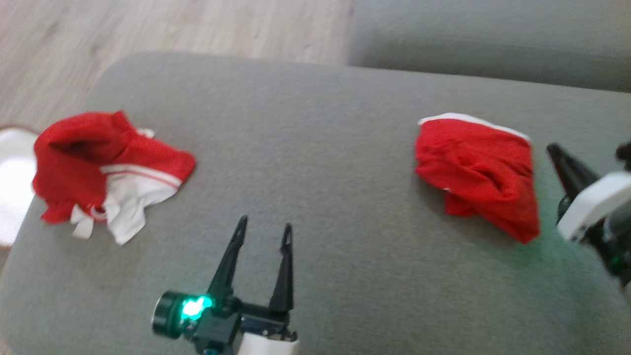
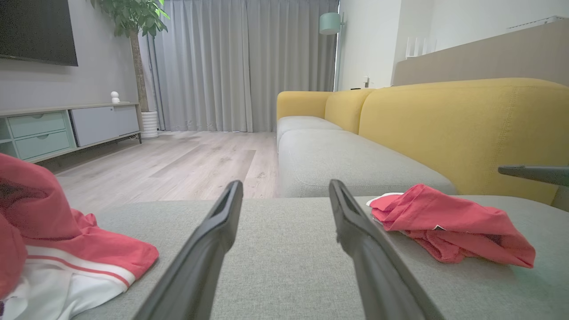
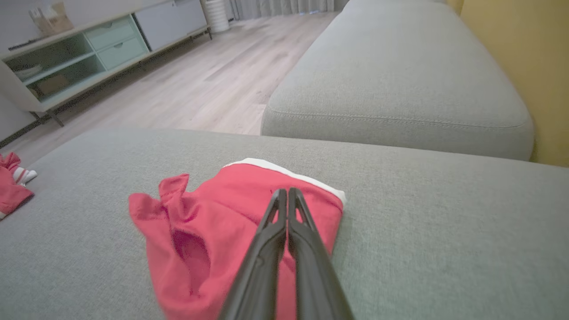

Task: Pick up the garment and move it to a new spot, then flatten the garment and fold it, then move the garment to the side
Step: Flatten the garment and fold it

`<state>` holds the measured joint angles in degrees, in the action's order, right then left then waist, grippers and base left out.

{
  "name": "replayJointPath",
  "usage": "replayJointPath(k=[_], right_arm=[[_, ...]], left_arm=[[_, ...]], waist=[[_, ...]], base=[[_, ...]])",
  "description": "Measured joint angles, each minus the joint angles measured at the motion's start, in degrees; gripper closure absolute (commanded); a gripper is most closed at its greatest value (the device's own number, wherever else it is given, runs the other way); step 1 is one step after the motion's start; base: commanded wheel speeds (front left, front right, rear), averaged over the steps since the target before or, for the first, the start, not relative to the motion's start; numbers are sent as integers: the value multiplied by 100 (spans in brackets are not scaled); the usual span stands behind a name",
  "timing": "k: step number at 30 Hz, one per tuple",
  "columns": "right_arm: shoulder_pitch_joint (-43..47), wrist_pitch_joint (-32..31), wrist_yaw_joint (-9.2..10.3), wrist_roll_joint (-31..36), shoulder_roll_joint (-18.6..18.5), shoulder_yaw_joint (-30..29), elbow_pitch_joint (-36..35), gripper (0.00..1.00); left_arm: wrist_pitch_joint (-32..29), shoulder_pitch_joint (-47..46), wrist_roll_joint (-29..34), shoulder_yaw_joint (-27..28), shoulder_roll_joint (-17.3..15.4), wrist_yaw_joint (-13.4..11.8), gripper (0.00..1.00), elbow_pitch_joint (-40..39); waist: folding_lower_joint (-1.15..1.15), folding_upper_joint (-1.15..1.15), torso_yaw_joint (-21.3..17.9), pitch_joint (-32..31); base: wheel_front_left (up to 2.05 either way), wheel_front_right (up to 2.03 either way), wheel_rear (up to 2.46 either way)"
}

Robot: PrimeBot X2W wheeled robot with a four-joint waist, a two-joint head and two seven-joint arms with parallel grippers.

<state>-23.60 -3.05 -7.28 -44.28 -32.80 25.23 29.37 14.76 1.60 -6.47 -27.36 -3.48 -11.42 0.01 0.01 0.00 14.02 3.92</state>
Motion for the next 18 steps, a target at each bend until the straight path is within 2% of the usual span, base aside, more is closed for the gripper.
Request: replayJointPath(k=[6, 10, 13, 18], right_arm=[[-284, -713, 0, -1168, -468, 595, 272, 100], [-287, -1001, 0, -1629, -753, 826, 179, 100], [-286, -1191, 0, -2218, -889, 984, -69, 100], [-239, -1622, 0, -3038, -1068, 1412, -1036, 100]], left_arm=[[0, -333, -103, -296, 13, -51, 0, -5], [0, -436, -181, -432, 14, -133, 0, -24], [0, -526, -201, -471, 20, -188, 0, -23], [0, -606, -213, -464, 22, -270, 0, -5]], waist=[[0, 0, 442, 335], [0, 0, 591, 517], [1, 0, 670, 676], [-1, 0, 560, 705]], base=[[0, 0, 0], [0, 0, 0], [0, 0, 0], [0, 0, 0]])
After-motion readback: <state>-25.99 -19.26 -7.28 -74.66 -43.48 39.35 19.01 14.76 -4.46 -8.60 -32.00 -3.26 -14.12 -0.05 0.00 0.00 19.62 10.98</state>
